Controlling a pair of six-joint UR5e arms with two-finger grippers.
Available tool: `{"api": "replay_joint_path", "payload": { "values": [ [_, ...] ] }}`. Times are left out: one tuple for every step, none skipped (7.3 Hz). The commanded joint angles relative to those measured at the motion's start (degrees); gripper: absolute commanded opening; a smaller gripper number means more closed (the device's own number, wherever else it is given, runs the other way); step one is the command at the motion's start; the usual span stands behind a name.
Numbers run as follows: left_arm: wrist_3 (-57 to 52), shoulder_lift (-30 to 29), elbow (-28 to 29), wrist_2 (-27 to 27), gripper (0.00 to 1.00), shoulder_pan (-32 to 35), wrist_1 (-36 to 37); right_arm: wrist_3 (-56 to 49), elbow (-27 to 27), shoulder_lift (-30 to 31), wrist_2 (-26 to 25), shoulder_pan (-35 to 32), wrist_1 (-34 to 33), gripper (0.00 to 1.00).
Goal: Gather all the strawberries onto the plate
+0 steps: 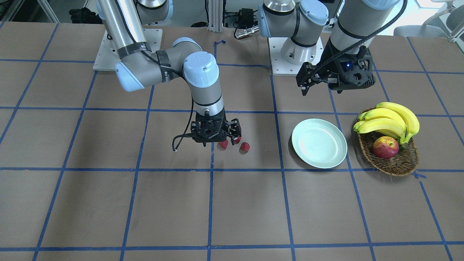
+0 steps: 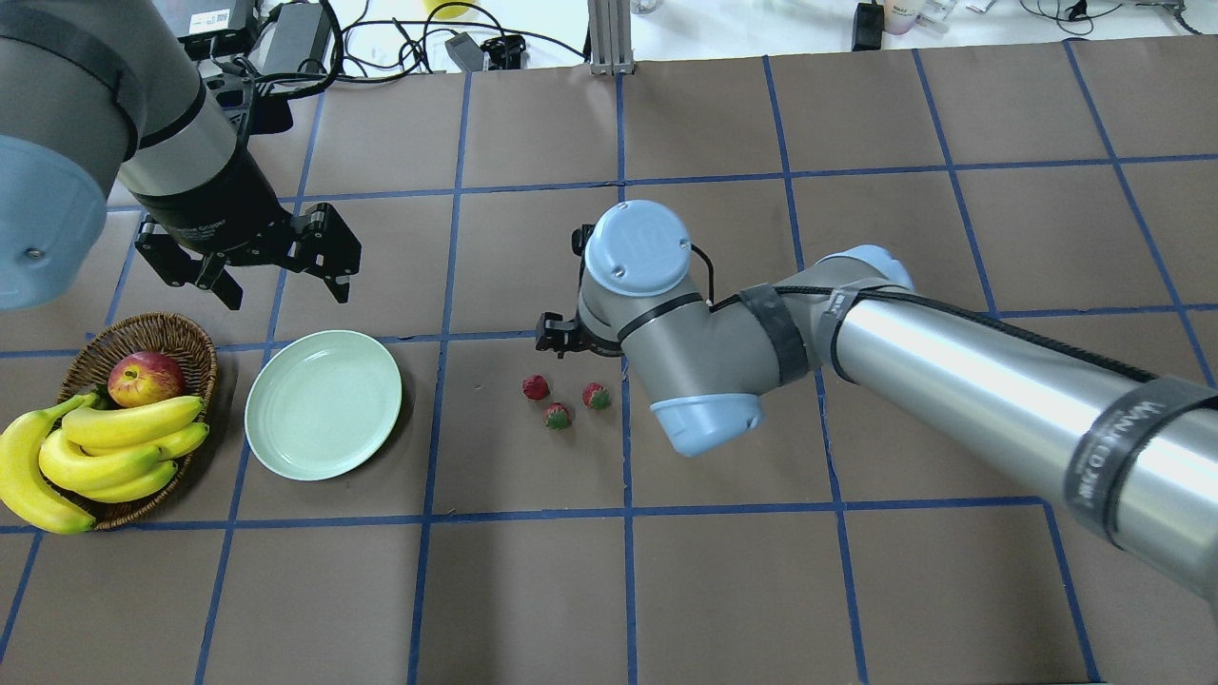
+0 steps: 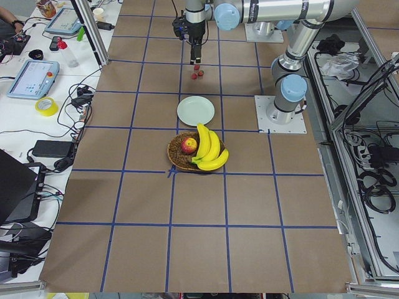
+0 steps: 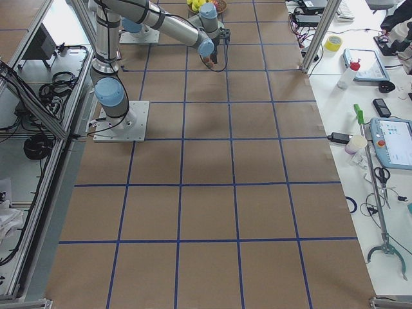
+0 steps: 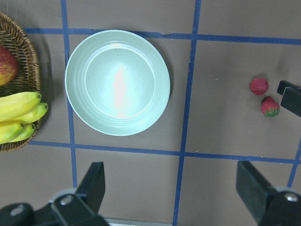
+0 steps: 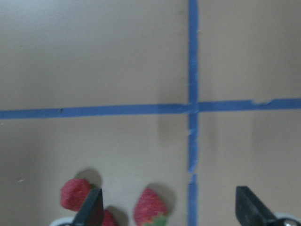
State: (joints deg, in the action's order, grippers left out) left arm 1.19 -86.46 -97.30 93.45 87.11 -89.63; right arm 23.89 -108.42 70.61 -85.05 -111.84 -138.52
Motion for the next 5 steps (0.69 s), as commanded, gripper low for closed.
{"api": "replay_joint_path", "payload": {
  "values": [
    [0.04,-0.64,0.45,-0.19,1.0,-0.01,0.16,-11.9,1.44,10.63,0.15,12.81,19.16,1.0],
    [0.13,-0.73,0.1,-0.02,1.0,0.08,0.25,-13.68,5.98,13.21,-0.03,16.18,27.43,1.0],
    [-0.22,-0.99,0.27,-0.02,1.0,0.17,1.12,-18.74,16.82,13.5,-5.25,17.43,41.87,1.0],
    [0.12,-1.51,-0.25,-0.63,1.0,0.34,2.61,-20.62,28.84,12.98,-6.78,18.23,54.28,1.0],
    [0.74,-2.74,-1.21,-5.77,1.0,0.34,6.89,-20.81,37.67,13.06,-6.36,19.28,61.71,1.0]
  ]
}}
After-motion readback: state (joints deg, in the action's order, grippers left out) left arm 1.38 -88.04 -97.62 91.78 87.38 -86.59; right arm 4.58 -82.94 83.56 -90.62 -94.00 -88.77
